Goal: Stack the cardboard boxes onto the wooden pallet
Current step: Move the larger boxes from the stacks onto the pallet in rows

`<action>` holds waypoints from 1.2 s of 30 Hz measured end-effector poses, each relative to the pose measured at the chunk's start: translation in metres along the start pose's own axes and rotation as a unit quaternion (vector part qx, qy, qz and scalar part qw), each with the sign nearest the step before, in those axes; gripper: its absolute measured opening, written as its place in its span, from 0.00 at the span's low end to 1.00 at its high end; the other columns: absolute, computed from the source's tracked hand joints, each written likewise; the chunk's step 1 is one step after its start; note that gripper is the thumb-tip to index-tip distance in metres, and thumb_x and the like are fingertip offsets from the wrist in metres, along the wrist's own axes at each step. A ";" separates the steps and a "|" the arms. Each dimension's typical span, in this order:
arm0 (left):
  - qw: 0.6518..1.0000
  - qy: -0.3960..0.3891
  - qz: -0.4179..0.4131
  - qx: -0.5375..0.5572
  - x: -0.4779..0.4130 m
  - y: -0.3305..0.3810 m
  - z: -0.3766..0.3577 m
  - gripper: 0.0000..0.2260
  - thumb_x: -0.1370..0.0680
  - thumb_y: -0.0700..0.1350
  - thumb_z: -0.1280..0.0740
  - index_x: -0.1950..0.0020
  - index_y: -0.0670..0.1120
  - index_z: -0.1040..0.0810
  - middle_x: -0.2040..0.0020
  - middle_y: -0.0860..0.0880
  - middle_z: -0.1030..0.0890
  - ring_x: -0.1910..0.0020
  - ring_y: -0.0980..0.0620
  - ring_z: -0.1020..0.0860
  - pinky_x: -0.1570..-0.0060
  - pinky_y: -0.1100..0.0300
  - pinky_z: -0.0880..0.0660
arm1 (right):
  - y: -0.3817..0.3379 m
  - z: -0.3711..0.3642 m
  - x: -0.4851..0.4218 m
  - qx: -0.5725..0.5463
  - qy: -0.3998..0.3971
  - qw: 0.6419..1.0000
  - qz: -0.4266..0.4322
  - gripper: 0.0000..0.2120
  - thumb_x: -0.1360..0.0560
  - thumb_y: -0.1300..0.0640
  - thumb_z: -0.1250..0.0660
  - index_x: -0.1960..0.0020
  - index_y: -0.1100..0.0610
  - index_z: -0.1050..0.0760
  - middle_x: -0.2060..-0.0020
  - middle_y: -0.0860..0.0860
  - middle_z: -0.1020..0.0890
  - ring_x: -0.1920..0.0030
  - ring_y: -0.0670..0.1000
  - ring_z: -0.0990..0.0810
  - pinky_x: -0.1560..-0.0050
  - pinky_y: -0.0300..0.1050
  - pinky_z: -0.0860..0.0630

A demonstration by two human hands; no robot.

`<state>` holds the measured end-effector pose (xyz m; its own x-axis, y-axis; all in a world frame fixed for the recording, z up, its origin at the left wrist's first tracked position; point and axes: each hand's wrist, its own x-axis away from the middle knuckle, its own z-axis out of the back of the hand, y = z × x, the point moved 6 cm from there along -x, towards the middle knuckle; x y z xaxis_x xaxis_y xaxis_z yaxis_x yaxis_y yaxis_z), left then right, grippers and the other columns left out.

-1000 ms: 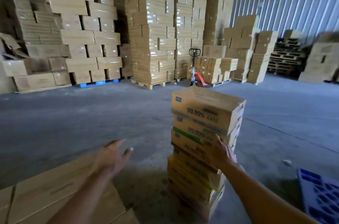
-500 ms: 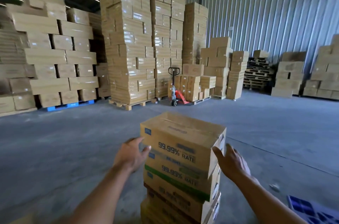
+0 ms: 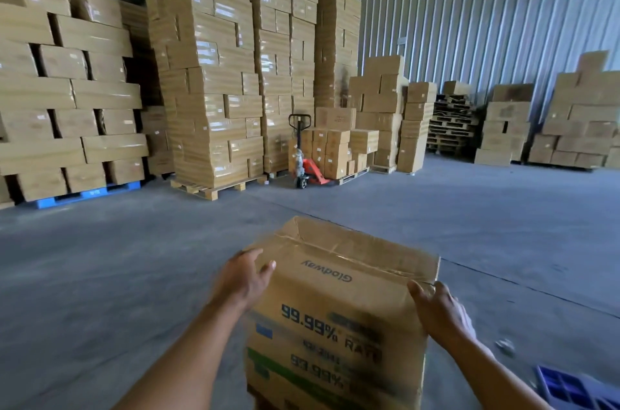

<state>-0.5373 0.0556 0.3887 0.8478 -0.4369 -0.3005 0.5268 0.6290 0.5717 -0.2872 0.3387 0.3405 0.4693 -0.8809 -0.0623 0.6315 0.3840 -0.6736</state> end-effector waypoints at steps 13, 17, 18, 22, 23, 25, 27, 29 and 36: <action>0.974 -0.221 0.036 -0.019 -0.166 -0.092 -0.083 0.34 0.26 0.65 0.32 0.28 0.45 0.30 0.31 0.44 0.24 0.33 0.44 0.26 0.39 0.56 0.28 | 0.013 -0.039 -0.010 -0.142 0.016 0.966 -0.213 0.27 0.29 0.44 0.25 0.38 0.59 0.24 0.48 0.59 0.16 0.48 0.61 0.17 0.45 0.54 0.21; 0.963 -0.236 0.076 0.110 -0.180 -0.107 -0.095 0.41 0.33 0.63 0.24 0.26 0.43 0.30 0.33 0.43 0.22 0.35 0.44 0.24 0.38 0.55 0.27 | 0.018 -0.050 0.006 -0.307 -0.014 0.920 -0.243 0.24 0.36 0.50 0.22 0.42 0.53 0.23 0.58 0.58 0.13 0.58 0.62 0.14 0.62 0.51 0.17; 0.948 -0.257 0.089 0.163 -0.180 -0.110 -0.100 0.44 0.36 0.62 0.21 0.27 0.42 0.29 0.35 0.42 0.21 0.37 0.43 0.23 0.38 0.53 0.27 | 0.020 -0.055 0.007 -0.337 -0.003 0.908 -0.249 0.25 0.34 0.52 0.23 0.39 0.53 0.24 0.54 0.60 0.14 0.57 0.64 0.14 0.58 0.55 0.17; 0.874 -0.351 0.156 0.296 -0.172 -0.117 -0.106 0.42 0.38 0.51 0.17 0.28 0.45 0.30 0.40 0.40 0.19 0.44 0.38 0.20 0.44 0.41 0.23 | 0.022 -0.065 0.008 -0.393 0.021 0.881 -0.264 0.30 0.33 0.55 0.24 0.32 0.51 0.26 0.47 0.63 0.17 0.53 0.67 0.15 0.47 0.65 0.20; 0.861 -0.369 0.160 0.310 -0.171 -0.115 -0.104 0.40 0.36 0.48 0.18 0.28 0.45 0.30 0.41 0.39 0.18 0.46 0.37 0.19 0.49 0.40 0.21 | 0.018 -0.064 0.008 -0.392 0.015 0.882 -0.260 0.31 0.33 0.54 0.23 0.31 0.51 0.27 0.46 0.63 0.17 0.54 0.67 0.15 0.48 0.65 0.19; 0.851 -0.382 0.163 0.320 -0.174 -0.111 -0.097 0.40 0.35 0.46 0.20 0.25 0.44 0.33 0.42 0.39 0.18 0.51 0.39 0.18 0.65 0.47 0.19 | 0.011 -0.059 0.005 -0.392 0.011 0.885 -0.251 0.33 0.36 0.52 0.22 0.33 0.50 0.28 0.48 0.63 0.17 0.56 0.66 0.14 0.52 0.63 0.18; 0.855 -0.380 0.168 0.311 -0.178 -0.108 -0.087 0.44 0.33 0.48 0.21 0.22 0.48 0.39 0.40 0.39 0.20 0.51 0.38 0.20 0.72 0.48 0.21 | 0.004 -0.050 -0.002 -0.390 0.012 0.891 -0.231 0.34 0.36 0.51 0.21 0.32 0.47 0.29 0.49 0.61 0.17 0.57 0.65 0.14 0.54 0.62 0.17; 0.865 -0.358 0.153 0.315 -0.188 -0.103 -0.077 0.46 0.35 0.49 0.20 0.22 0.52 0.39 0.42 0.40 0.19 0.50 0.35 0.19 0.70 0.40 0.21 | -0.009 -0.040 -0.012 -0.385 0.014 0.902 -0.194 0.31 0.34 0.50 0.22 0.33 0.47 0.27 0.48 0.60 0.15 0.54 0.64 0.14 0.49 0.63 0.18; 0.895 -0.211 0.112 0.376 -0.221 -0.079 -0.006 0.52 0.47 0.56 0.18 0.25 0.54 0.34 0.42 0.44 0.17 0.53 0.36 0.16 0.68 0.43 0.20 | -0.081 -0.010 -0.060 -0.425 0.006 0.903 -0.065 0.27 0.36 0.50 0.21 0.38 0.48 0.22 0.52 0.52 0.13 0.53 0.56 0.13 0.53 0.54 0.17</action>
<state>-0.7658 0.1065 0.4052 0.7447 -0.6580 0.1114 0.0208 0.1897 0.9816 -0.3724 0.3579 0.3916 0.4150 -0.9083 0.0530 -0.0240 -0.0692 -0.9973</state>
